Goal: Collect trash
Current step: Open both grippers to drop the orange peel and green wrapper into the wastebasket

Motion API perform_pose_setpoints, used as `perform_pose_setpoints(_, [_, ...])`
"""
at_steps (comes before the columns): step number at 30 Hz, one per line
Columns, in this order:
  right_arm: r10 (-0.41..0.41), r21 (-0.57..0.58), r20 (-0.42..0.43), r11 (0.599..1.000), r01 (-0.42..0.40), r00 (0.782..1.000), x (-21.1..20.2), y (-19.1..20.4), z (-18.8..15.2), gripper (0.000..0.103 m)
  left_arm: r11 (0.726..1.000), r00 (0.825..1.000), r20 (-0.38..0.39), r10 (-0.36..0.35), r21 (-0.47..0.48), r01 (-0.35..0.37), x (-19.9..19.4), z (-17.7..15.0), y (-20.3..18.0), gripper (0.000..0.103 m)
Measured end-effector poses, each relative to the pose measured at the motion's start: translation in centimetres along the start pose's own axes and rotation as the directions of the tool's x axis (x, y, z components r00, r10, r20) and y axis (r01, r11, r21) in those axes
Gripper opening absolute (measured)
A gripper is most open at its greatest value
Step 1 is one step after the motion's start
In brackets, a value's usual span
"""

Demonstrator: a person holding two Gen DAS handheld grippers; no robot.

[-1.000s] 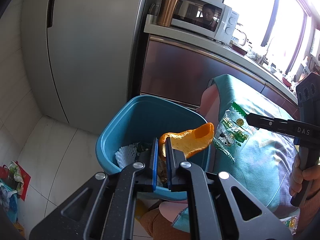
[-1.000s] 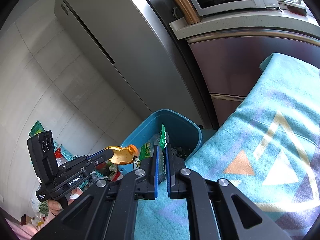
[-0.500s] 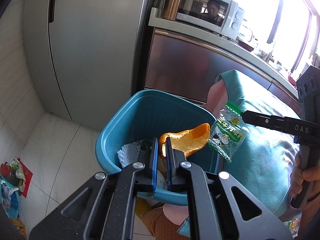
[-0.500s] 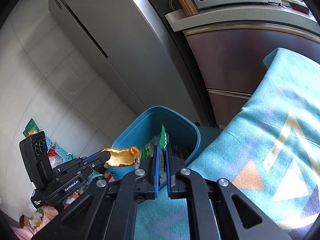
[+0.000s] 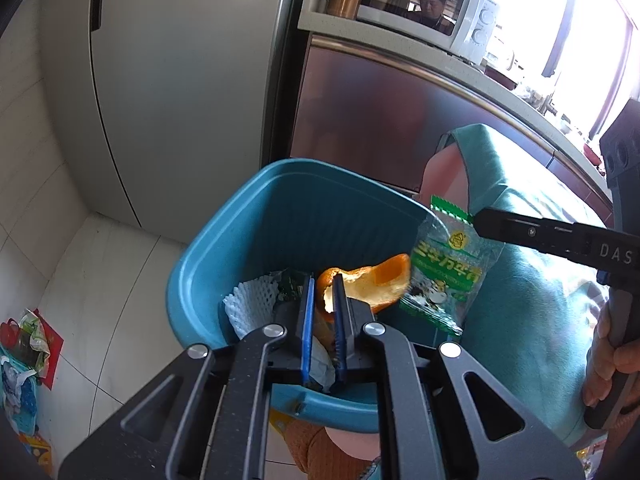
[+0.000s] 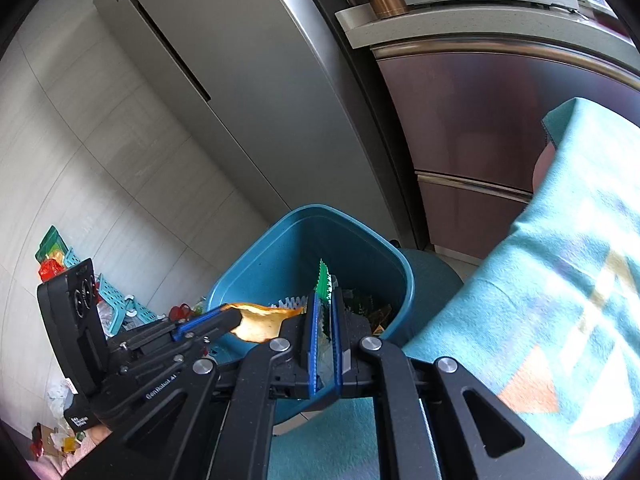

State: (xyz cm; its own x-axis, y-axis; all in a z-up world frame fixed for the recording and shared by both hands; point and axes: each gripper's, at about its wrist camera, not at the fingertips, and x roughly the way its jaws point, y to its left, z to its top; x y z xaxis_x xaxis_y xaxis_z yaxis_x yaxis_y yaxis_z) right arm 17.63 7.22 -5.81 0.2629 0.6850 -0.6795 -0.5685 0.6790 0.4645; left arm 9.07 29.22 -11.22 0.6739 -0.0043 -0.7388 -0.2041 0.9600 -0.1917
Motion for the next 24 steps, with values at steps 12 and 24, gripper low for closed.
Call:
perform_pose_setpoints(12, [0.013,0.027,-0.002,1.000,-0.013,1.000,0.2,-0.5,-0.4,0.013,0.998,0.997,-0.041,-0.062,-0.012,0.062,2.6,-0.6,-0.2,0.015])
perform_pose_setpoints(24, [0.024,-0.031,0.080,0.999,-0.021,0.997,-4.5,-0.6,-2.7,0.026,0.987,0.986,0.096,-0.139,0.098,0.129,-3.2,-0.9,-3.7,0.028])
